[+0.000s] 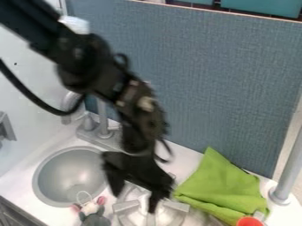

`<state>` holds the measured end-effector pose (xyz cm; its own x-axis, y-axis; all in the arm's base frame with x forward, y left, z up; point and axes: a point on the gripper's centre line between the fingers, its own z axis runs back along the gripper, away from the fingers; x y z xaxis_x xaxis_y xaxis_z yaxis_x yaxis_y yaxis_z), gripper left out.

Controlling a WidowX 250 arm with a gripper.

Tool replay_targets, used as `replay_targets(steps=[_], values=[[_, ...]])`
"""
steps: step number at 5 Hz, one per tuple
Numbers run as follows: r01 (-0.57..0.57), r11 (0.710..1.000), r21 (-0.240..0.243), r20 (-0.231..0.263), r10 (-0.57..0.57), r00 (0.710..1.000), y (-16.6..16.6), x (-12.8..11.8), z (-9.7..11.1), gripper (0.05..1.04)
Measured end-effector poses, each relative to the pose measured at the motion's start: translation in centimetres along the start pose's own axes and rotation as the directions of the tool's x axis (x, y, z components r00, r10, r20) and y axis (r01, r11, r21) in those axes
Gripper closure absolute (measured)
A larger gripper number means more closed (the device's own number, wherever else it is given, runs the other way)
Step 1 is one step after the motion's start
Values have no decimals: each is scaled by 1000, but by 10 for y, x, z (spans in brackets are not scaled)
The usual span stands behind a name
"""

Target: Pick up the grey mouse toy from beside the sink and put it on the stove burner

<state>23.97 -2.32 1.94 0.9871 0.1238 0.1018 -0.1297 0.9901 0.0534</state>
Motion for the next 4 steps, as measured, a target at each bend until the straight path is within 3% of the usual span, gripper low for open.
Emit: replay_targets(steps=[1,2,4], values=[[-45,999,21,1,45,999,25,0,-27,83],[-86,996,35,-31,87,996,44,-3,-48,83],[-95,994,57,-85,100,991,74,-14,-74,83]])
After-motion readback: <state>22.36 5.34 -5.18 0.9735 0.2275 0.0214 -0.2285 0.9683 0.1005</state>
